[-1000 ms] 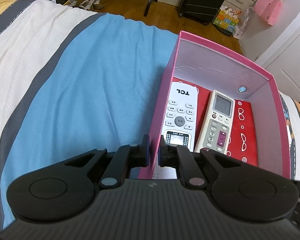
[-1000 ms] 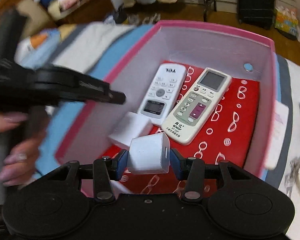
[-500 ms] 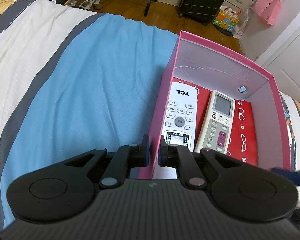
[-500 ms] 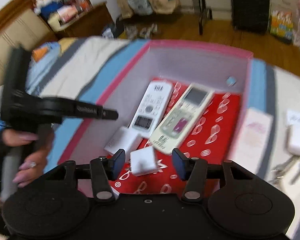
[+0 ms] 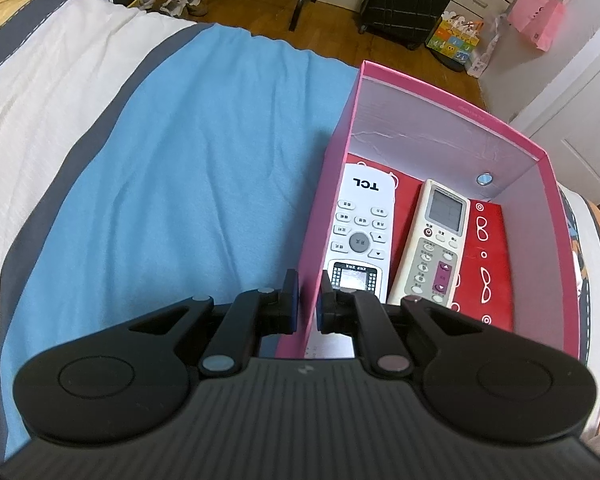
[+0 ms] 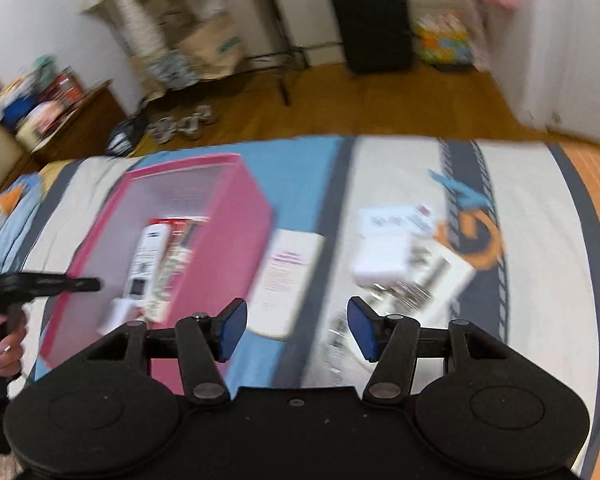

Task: Organize rigid objects
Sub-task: 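Open the right tool and move it back to the silver keys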

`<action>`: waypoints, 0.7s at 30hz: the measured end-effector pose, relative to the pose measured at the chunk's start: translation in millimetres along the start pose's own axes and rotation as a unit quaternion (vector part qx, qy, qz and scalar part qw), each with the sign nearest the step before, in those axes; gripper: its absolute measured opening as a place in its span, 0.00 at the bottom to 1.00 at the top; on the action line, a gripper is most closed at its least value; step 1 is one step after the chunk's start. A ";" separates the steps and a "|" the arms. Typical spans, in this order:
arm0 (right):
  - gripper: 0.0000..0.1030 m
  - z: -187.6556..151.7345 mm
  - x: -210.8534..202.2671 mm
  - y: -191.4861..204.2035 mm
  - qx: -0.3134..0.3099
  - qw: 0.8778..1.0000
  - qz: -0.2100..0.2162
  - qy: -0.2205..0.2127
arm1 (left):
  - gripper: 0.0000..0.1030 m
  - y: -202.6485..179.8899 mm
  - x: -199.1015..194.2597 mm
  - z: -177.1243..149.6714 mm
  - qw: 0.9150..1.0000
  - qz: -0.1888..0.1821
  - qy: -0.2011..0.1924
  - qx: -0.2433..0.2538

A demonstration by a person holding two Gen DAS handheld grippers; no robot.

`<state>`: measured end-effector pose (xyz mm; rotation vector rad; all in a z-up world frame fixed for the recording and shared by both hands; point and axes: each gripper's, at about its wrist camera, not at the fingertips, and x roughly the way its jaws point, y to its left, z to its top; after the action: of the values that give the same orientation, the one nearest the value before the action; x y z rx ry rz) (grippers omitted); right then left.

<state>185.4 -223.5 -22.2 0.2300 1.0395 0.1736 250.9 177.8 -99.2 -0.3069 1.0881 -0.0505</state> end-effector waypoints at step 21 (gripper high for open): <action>0.59 -17.8 88.2 -28.0 -0.066 0.990 -0.113 -0.056 | 0.08 -0.8 8.8 0.1 1.000 0.005 0.010 0.000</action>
<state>214.7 -226.5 -111.7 0.0001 0.9297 0.0233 255.1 175.4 -106.6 -0.3017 1.1097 -0.0455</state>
